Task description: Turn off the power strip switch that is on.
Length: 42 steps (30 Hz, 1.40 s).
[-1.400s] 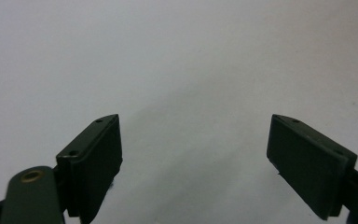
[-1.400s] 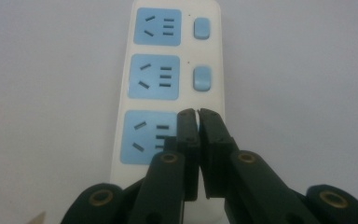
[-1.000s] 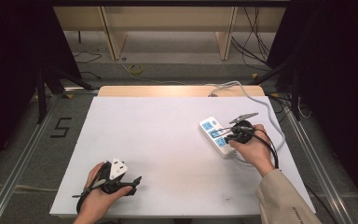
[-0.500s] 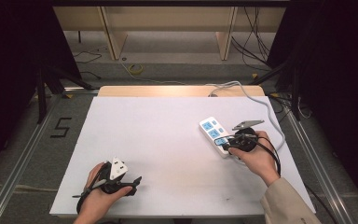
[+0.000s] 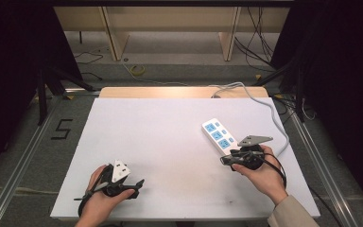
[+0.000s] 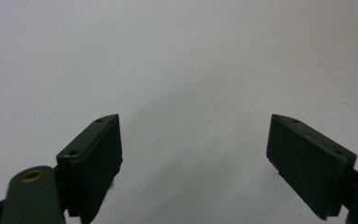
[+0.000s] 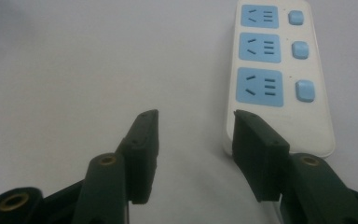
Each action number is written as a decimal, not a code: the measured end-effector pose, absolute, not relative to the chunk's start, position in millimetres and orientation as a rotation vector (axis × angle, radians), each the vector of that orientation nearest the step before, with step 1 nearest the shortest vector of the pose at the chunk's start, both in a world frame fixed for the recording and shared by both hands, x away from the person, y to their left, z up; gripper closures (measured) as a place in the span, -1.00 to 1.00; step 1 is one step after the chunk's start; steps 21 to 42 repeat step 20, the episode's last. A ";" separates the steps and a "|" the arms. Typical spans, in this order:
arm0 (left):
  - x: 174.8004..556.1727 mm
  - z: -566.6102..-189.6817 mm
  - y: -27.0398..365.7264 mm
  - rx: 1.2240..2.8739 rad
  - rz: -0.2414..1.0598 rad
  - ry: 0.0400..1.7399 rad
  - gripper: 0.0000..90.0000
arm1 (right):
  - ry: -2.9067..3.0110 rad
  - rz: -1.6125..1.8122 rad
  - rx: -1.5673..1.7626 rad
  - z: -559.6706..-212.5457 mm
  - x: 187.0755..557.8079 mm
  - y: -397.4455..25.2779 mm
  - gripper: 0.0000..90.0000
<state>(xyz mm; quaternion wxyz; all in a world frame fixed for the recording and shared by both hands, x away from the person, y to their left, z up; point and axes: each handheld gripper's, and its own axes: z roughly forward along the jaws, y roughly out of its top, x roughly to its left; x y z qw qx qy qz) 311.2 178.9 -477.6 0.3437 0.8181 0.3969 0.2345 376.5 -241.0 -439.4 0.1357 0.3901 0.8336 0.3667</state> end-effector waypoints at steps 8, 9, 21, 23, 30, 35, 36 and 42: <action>310.1 -477.8 177.1 2.128 0.599 1.030 -0.60 | 2.383 1.136 1.069 -447.5 355.9 -246.7 0.06; 310.0 -477.8 176.9 2.130 0.597 1.029 -0.60 | 2.378 1.145 1.064 -448.6 353.4 -247.6 0.05; 309.8 -479.2 172.7 2.137 0.570 1.023 -0.60 | 2.338 1.195 1.045 -453.0 339.7 -254.4 -0.04; 309.8 -479.2 172.7 2.137 0.570 1.023 -0.60 | 2.338 1.195 1.045 -453.0 339.7 -254.4 -0.04; 309.8 -479.2 172.7 2.137 0.570 1.023 -0.60 | 2.338 1.195 1.045 -453.0 339.7 -254.4 -0.04; 309.8 -479.2 172.7 2.137 0.570 1.023 -0.60 | 2.338 1.195 1.045 -453.0 339.7 -254.4 -0.04; 309.8 -479.2 172.7 2.137 0.570 1.023 -0.60 | 2.338 1.195 1.045 -453.0 339.7 -254.4 -0.04; 309.8 -479.2 172.7 2.137 0.570 1.023 -0.60 | 2.338 1.195 1.045 -453.0 339.7 -254.4 -0.04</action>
